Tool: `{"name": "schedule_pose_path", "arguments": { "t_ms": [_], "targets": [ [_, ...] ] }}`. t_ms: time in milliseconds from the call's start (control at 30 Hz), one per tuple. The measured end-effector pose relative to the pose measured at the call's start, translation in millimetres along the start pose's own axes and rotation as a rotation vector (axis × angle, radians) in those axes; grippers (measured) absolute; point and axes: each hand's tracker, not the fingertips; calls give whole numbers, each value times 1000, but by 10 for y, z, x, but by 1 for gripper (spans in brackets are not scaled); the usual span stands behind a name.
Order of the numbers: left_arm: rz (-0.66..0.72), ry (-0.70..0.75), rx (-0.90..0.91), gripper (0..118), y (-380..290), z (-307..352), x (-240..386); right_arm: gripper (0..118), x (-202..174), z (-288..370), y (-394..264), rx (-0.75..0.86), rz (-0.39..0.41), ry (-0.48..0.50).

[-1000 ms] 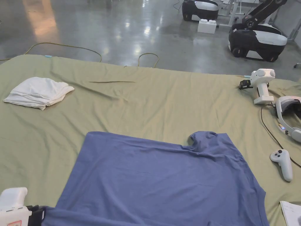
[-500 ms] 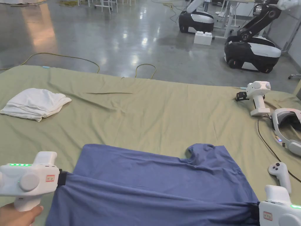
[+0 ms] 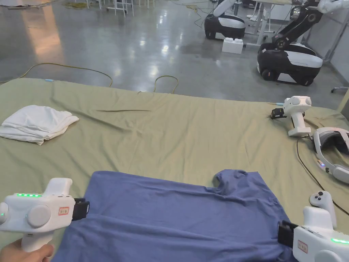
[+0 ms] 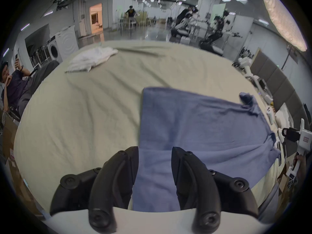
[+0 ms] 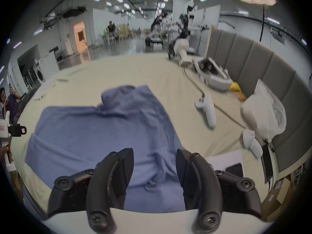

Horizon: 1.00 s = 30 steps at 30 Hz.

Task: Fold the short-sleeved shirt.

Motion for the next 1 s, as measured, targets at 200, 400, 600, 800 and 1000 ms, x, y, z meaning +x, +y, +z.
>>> {"name": "schedule_pose_path", "arguments": {
  "t_ms": [200, 400, 600, 800, 1000],
  "targets": [
    [-27, -67, 251, 45, 79, 542, 404, 57, -381, 449, 246, 302, -2, 49],
    [-80, 34, 525, 42, -14, 1029, 805, 33, -765, 789, 261, 555, -5, -19],
    [-50, 44, 623, 3, -157, 1315, 942, 0, -977, 1018, 218, 656, 40, -9],
    [-80, 65, 632, 0, -238, 1464, 898, 0, -1055, 1132, 166, 676, 57, 6],
    [-36, 76, 410, 0, -384, 1294, 447, 0, -1009, 1119, 132, 640, 51, 23]
  ]
}}
